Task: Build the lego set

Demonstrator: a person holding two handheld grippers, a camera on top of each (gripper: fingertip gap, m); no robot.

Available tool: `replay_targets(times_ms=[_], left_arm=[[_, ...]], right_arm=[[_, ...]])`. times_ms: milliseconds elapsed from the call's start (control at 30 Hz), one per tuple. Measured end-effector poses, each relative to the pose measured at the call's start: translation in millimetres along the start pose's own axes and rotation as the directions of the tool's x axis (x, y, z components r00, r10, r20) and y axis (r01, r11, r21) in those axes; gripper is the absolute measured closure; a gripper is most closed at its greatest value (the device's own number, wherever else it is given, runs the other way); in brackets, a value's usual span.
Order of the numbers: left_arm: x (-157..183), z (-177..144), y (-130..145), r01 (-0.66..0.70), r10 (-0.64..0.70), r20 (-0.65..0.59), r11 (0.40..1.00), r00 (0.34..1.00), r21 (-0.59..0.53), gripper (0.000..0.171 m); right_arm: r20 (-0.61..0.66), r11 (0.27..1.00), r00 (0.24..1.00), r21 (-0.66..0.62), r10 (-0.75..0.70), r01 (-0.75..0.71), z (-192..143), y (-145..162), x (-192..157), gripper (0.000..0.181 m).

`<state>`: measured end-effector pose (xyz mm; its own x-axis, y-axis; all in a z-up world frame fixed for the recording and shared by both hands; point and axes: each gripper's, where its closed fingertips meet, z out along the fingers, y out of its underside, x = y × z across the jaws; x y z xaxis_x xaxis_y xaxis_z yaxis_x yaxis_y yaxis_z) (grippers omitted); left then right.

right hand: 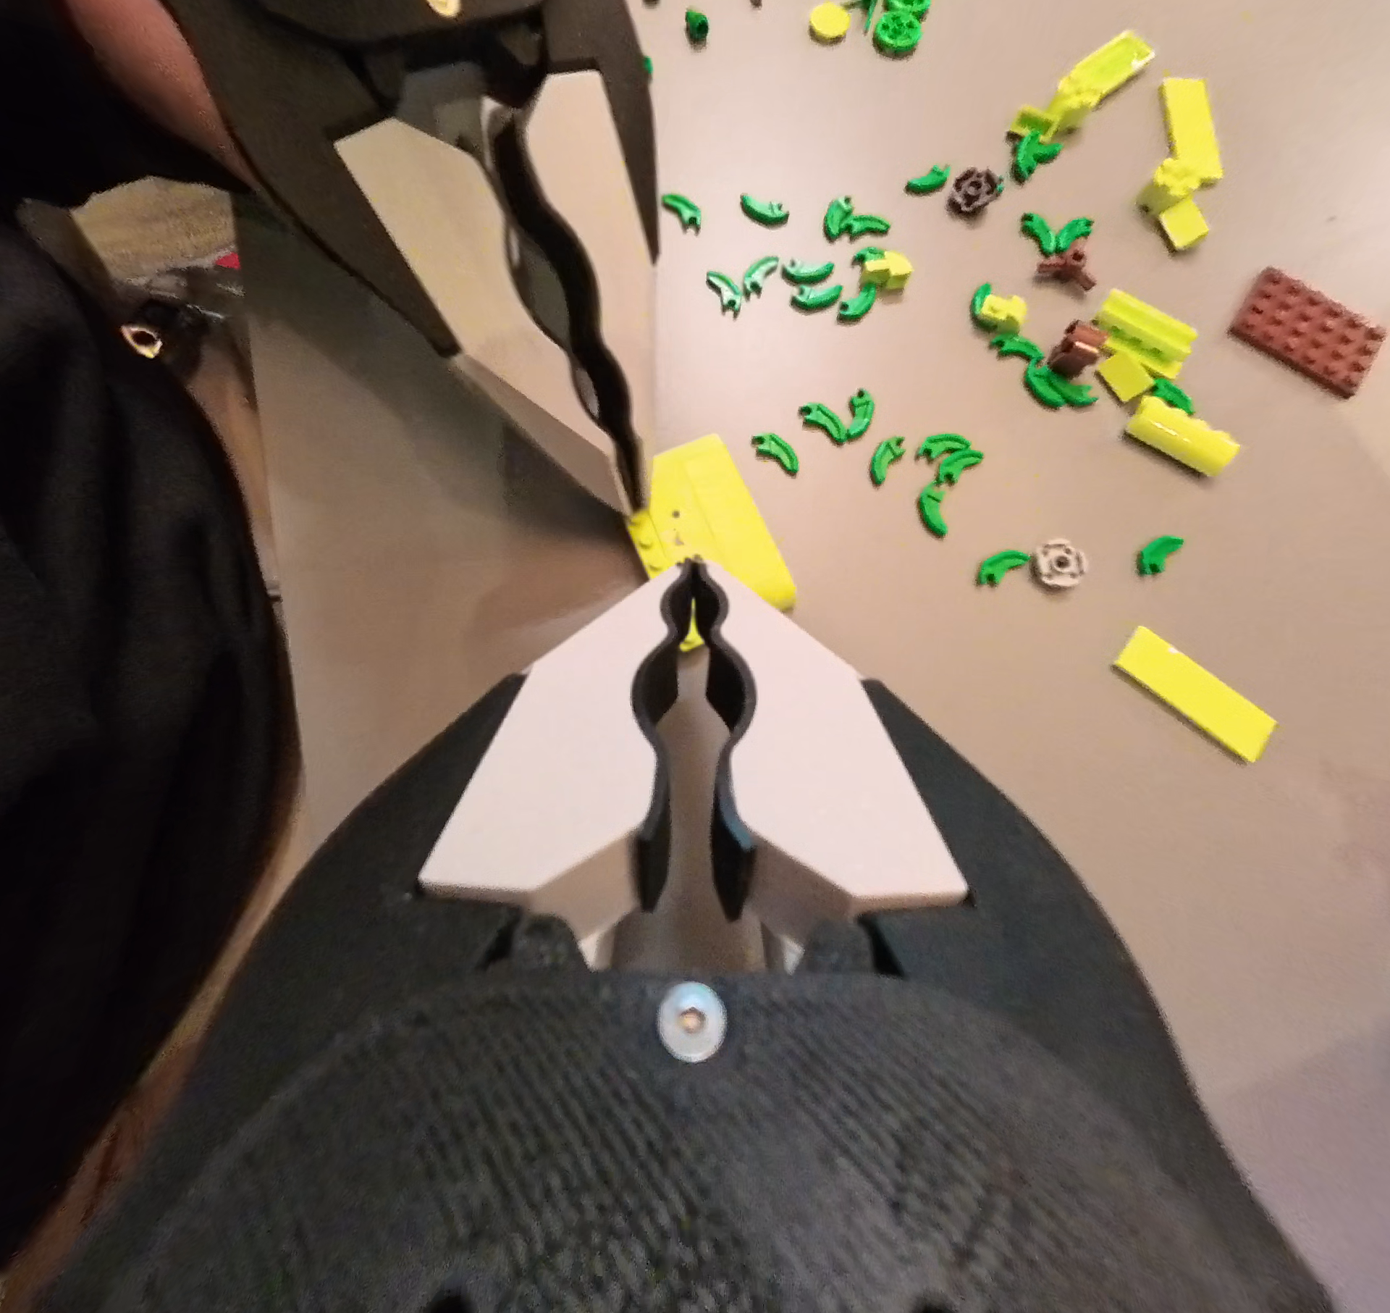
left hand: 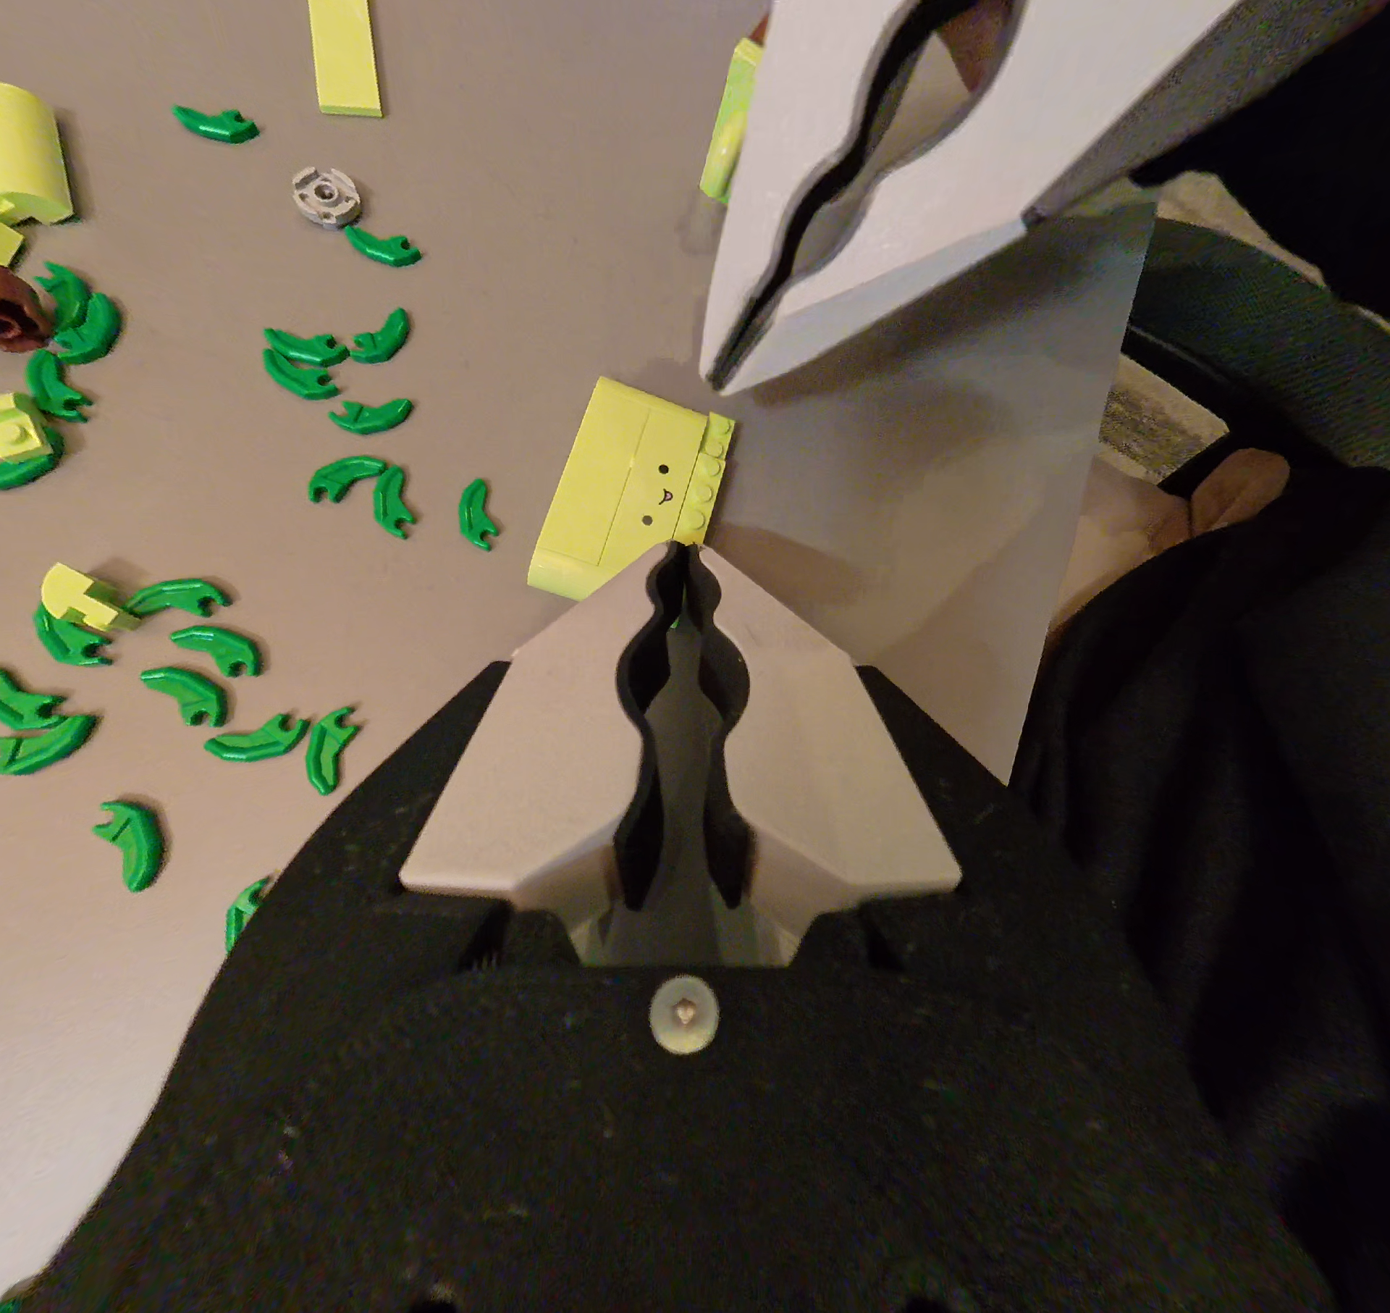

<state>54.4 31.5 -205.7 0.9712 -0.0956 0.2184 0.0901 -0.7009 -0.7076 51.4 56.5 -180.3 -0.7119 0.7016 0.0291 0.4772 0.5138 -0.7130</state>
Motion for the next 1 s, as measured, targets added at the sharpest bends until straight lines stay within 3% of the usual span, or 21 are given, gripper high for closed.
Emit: replay_targets(times_ms=[267, 467, 533, 600, 667, 733, 800, 900, 1000], left_arm=[[0, 0, 0, 0.002, -0.002, 0.004, 1.0, 1.0, -0.006, 0.171], [0, 1, 0, -0.003, 0.003, 0.012, 1.0, 1.0, -0.004, 0.171], [0, 1, 0, 0.0, 0.0, 0.008, 1.0, 1.0, 0.007, 0.171], [0, -2, 1, 0.004, -0.004, -0.003, 1.0, 1.0, 0.012, 0.17], [0, -12, -3, 0.02, -0.019, -0.028, 0.998, 0.999, 0.052, 0.148], [-6, -26, -10, 0.042, -0.037, -0.037, 0.992, 0.999, 0.123, 0.143], [-15, -33, -11, 0.05, -0.049, -0.011, 0.988, 0.999, 0.147, 0.142], [-23, -30, -3, 0.039, -0.042, 0.027, 0.993, 0.999, 0.108, 0.143], [-20, -20, 0, 0.025, -0.028, 0.033, 0.997, 0.999, 0.078, 0.144]], right_arm=[[-0.098, 0.999, 0.994, -0.011, 0.04, -0.041, 19, 11, -10, 0.181], [0.014, 0.966, 0.968, 0.05, 0.252, -0.252, 19, 12, -10, 0.181], [-0.01, 0.971, 0.972, 0.056, 0.234, -0.233, 19, 12, -9, 0.181], [-0.11, 0.993, 0.987, 0.048, 0.114, -0.109, 18, 13, -8, 0.181], [-0.194, 0.991, 0.977, 0.117, 0.084, -0.062, 5, 7, -3, 0.181], [-0.167, 0.952, 0.969, 0.277, 0.181, -0.13, -17, -7, -3, 0.181], [-0.133, 0.906, 0.946, 0.355, 0.295, -0.232, -31, -4, 1, 0.181], [-0.104, 0.874, 0.918, 0.365, 0.382, -0.322, -33, 10, 1, 0.181], [-0.131, 0.885, 0.919, 0.349, 0.373, -0.309, -29, 14, -2, 0.181]])
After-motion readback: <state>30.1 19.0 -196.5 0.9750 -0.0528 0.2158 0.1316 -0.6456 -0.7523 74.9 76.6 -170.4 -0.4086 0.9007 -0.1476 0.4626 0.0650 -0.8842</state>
